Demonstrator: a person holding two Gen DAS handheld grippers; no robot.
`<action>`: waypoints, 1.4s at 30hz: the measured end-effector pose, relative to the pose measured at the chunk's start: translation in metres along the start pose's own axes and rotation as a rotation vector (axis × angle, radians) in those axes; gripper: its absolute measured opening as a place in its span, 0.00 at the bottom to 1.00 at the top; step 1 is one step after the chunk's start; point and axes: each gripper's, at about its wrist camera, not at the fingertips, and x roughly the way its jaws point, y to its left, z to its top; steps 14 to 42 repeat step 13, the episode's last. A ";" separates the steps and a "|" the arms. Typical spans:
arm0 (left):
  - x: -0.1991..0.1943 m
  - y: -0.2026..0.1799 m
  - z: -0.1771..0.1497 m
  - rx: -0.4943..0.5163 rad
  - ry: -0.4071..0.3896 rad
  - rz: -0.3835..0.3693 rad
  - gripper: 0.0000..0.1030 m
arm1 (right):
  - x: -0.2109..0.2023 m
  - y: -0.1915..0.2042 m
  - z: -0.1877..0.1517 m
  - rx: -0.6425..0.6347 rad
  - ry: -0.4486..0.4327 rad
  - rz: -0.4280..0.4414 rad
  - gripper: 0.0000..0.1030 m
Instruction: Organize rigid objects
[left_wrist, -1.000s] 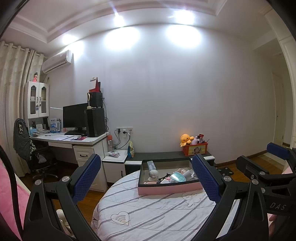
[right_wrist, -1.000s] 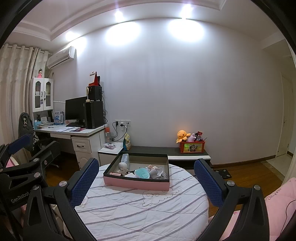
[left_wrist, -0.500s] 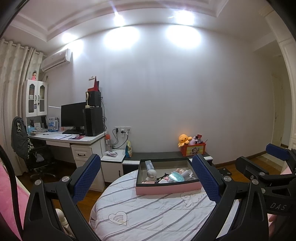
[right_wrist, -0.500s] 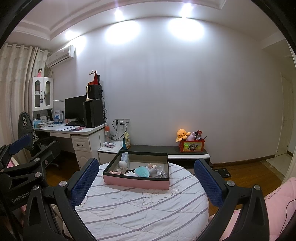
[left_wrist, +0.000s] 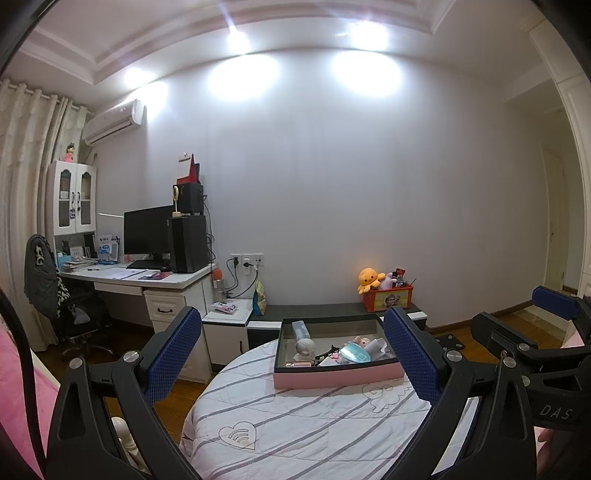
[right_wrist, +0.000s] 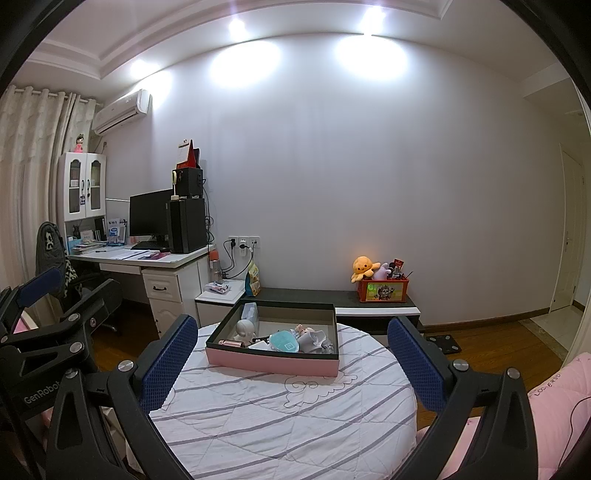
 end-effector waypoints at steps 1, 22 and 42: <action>0.000 0.000 0.000 0.000 -0.001 0.000 0.97 | 0.000 0.000 0.000 0.001 0.000 0.000 1.00; 0.000 0.001 0.000 -0.001 -0.005 0.000 0.97 | 0.000 0.000 0.000 0.001 -0.001 0.002 1.00; 0.000 0.001 0.000 -0.001 -0.005 0.000 0.97 | 0.000 0.000 0.000 0.001 -0.001 0.002 1.00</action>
